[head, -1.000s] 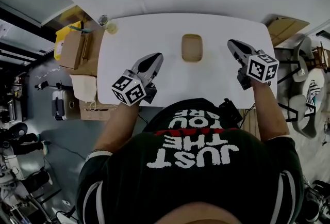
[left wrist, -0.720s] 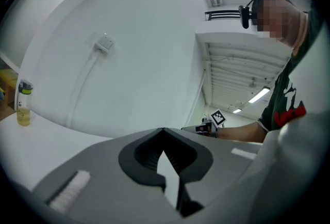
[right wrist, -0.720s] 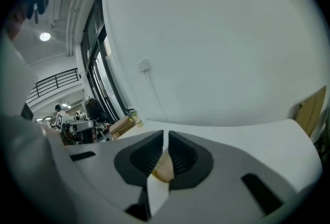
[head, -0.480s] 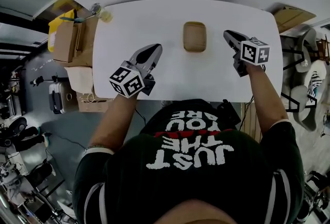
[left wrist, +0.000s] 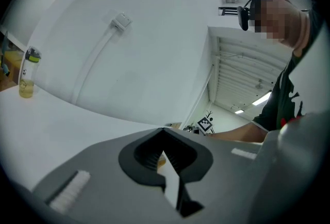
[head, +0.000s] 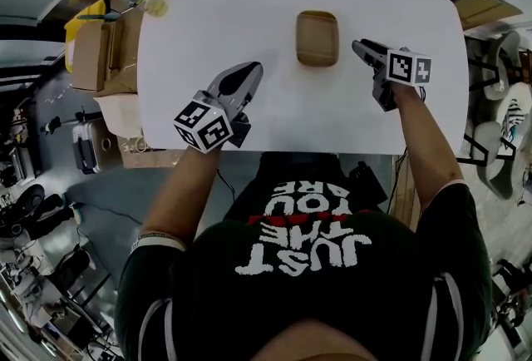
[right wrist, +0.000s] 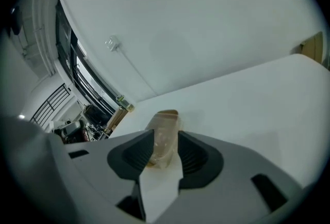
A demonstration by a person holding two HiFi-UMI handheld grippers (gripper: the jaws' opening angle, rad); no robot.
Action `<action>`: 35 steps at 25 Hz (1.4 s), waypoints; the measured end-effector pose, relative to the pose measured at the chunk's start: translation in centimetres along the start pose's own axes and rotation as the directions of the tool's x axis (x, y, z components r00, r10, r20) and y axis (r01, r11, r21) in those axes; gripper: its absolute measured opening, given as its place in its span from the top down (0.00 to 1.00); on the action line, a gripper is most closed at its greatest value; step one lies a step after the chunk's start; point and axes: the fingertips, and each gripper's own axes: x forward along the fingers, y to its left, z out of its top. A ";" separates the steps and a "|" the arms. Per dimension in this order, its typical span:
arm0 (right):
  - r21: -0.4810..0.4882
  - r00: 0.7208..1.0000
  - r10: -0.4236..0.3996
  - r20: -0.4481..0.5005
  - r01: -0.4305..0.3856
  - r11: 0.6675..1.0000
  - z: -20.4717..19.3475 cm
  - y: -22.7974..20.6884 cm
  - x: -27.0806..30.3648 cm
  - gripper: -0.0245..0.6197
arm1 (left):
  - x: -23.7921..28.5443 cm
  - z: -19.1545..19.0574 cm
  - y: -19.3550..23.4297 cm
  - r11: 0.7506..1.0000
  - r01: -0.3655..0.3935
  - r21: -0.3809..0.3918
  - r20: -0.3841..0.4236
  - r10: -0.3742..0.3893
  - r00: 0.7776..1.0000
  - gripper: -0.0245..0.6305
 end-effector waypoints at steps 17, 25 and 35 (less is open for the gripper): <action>0.322 0.986 0.160 0.047 -0.166 0.932 -2.4 -1.3 5.4 0.72 | 0.3 -4.6 1.8 0.997 0.008 -0.082 -0.021 -0.010 1.000 0.95; 0.426 0.978 0.188 0.091 -0.208 0.880 -2.5 -1.7 5.3 0.84 | 0.0 -4.9 2.3 0.996 0.003 -0.089 -0.027 -0.006 1.000 0.95; 0.494 0.950 0.260 0.175 -0.313 0.811 -1.9 -1.3 5.2 0.89 | -0.2 -4.9 2.9 0.995 -0.003 -0.097 -0.026 0.001 1.000 0.95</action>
